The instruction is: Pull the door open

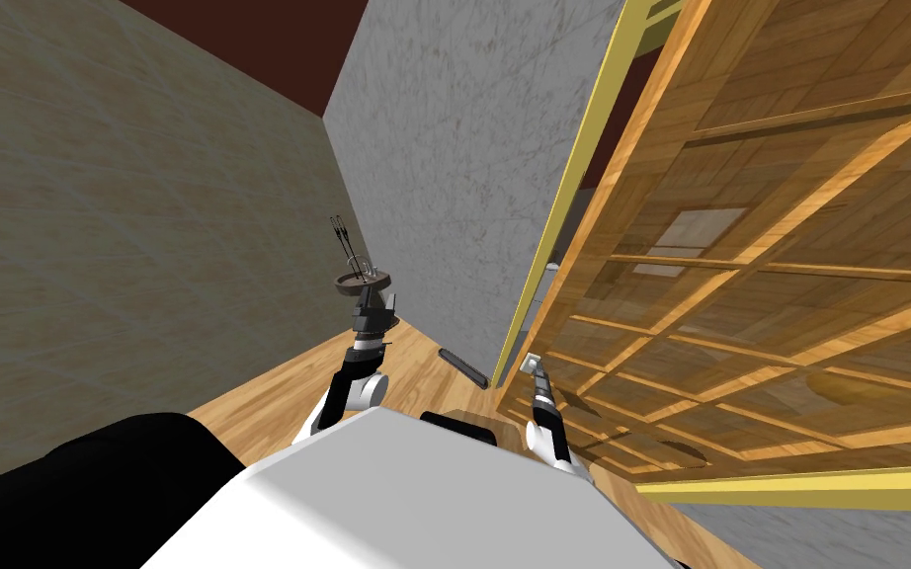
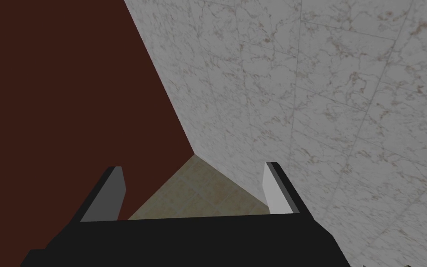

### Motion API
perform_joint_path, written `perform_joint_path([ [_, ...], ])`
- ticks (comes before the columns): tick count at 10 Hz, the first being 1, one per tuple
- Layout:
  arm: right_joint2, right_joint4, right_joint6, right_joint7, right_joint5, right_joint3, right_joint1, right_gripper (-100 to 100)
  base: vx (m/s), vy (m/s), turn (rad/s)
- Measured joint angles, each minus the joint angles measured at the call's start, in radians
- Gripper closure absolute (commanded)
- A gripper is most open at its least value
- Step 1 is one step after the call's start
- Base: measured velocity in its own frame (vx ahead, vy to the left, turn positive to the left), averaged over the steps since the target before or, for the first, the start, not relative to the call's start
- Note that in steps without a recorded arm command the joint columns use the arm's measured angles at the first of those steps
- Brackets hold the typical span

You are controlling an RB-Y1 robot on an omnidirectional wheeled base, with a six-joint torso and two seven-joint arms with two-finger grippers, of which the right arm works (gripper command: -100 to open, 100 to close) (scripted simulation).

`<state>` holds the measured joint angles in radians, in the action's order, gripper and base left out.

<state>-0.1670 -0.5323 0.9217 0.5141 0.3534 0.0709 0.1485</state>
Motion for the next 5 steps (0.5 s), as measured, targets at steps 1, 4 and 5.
perform_joint_path([
  [1,-0.004,0.066,0.026,-0.008,0.0,-0.001,0.035,100,-0.012,-0.006,0.056],
  [4,-0.005,-0.017,-0.007,-0.058,0.012,-0.001,-0.012,100,-0.027,-0.012,0.04],
  [5,-0.008,0.033,0.012,-0.073,0.012,-0.003,0.015,100,-0.016,-0.005,0.089],
])
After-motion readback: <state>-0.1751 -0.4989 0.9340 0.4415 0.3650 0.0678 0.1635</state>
